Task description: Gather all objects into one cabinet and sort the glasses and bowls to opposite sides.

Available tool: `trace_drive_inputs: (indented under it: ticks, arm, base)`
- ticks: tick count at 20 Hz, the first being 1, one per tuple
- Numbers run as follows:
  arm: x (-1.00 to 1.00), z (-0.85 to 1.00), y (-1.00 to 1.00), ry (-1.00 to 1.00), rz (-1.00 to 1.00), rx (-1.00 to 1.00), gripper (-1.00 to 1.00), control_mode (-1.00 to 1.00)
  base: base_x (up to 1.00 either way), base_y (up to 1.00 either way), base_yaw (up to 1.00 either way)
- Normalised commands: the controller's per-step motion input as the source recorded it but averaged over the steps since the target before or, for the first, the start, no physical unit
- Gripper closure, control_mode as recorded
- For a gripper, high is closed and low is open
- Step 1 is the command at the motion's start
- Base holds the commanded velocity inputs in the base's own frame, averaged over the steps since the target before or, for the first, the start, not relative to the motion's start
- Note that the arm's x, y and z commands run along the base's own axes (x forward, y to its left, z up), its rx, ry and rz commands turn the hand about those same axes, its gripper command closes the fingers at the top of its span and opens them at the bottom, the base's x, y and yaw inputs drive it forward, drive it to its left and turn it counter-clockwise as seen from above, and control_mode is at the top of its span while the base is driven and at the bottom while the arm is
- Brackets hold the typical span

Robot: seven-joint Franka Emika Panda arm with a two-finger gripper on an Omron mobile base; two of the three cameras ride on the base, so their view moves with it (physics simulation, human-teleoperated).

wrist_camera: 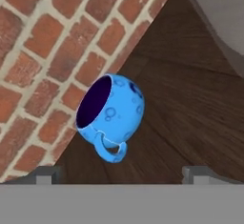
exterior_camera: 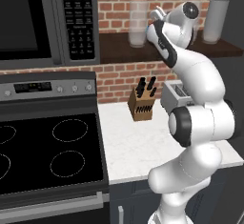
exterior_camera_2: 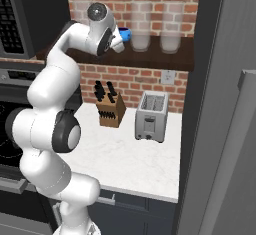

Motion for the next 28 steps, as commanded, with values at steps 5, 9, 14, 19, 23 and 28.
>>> trace_drive_inputs:
  ticks: [5,9,14,19,23,28]
  arm:
    - [0.20,-0.15,0.00,0.07,0.00,0.00,-1.00,-1.00]
    - [0.46,-0.33,0.02,0.04,0.05,0.00,-1.00,-1.00]
    - [0.32,-0.33,0.09,0.00,0.07,0.00,-1.00,-1.00]
    - [0.01,-0.31,0.01,0.00,0.04,-0.04,-1.00,-1.00]
    - [0.04,-0.39,0.00,0.00,0.00,-0.13,-1.00,-1.00]
    - [0.24,-0.42,0.00,0.00,0.00,-0.25,-1.00,-1.00]
  base:
    - [0.00,0.00,0.00]
    - [0.00,0.00,0.00]
    - [0.00,0.00,0.00]
    - [0.00,0.00,0.00]
    - [0.00,0.00,0.00]
    - [0.00,0.00,0.00]
